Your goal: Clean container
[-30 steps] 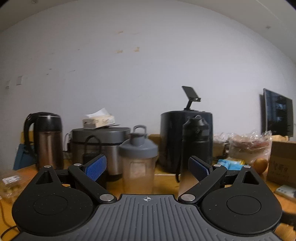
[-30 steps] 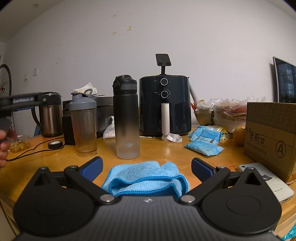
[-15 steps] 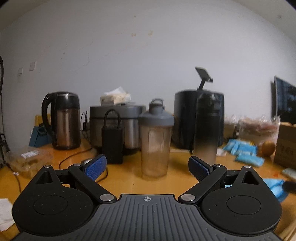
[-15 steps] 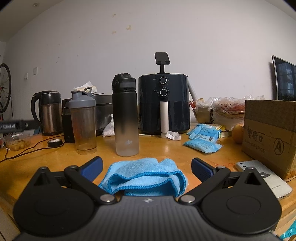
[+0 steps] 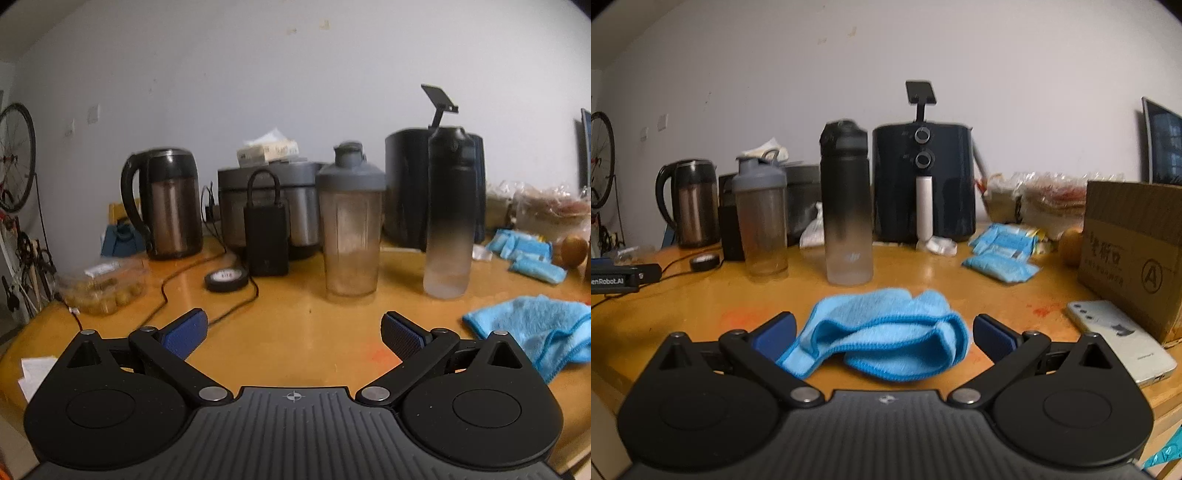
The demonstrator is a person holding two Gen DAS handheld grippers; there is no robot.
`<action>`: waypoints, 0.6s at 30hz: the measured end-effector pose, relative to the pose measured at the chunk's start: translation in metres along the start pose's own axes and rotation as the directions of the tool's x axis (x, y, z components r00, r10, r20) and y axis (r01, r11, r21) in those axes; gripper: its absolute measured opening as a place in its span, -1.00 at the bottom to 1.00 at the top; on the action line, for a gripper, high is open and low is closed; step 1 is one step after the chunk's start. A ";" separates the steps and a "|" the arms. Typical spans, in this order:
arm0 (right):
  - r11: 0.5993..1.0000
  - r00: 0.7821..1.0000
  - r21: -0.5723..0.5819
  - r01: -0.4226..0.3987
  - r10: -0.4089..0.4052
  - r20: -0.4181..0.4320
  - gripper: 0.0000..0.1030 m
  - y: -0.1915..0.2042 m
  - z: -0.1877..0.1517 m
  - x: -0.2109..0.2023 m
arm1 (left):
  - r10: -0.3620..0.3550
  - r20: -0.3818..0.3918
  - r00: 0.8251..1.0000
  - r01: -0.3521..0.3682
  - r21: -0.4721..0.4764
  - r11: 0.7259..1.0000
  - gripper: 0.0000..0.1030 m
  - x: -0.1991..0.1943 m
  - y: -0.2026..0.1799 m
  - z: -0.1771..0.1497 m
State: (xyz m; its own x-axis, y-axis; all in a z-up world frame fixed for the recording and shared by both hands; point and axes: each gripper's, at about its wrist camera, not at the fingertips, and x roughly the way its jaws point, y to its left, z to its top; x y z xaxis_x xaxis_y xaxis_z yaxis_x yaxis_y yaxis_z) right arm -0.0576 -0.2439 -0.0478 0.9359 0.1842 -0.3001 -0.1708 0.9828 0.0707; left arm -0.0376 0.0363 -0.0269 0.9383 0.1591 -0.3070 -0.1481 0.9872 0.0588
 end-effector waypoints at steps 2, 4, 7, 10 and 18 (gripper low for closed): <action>1.000 1.000 -0.002 -0.003 0.003 -0.026 1.00 0.001 -0.001 0.002 | -0.009 -0.028 1.000 0.009 -0.012 1.000 1.00 0.001 0.001 -0.002; 1.000 0.999 -0.008 0.000 0.000 -0.047 1.00 0.001 -0.003 0.005 | -0.020 -0.052 0.998 0.019 -0.014 1.000 1.00 0.002 0.001 -0.004; 1.000 0.996 -0.017 0.009 -0.011 -0.083 1.00 0.002 -0.007 0.010 | -0.020 -0.080 0.997 0.019 -0.019 1.000 1.00 0.004 0.001 -0.007; 1.000 0.992 -0.020 0.017 -0.020 -0.121 1.00 0.003 -0.010 0.016 | -0.021 -0.118 0.993 0.017 -0.033 0.999 1.00 0.007 0.002 -0.009; 0.998 0.979 -0.036 0.054 -0.060 -0.193 1.00 0.002 -0.019 0.026 | -0.032 -0.220 0.975 0.023 -0.045 0.999 1.00 0.018 0.004 -0.016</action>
State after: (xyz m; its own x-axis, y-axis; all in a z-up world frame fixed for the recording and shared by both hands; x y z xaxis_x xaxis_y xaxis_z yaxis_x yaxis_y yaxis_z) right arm -0.0396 -0.2372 -0.0732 0.8675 0.1243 -0.4817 -0.1311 0.9912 0.0197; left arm -0.0259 0.0431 -0.0475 0.8509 0.1252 -0.5102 -0.1401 0.9901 0.0093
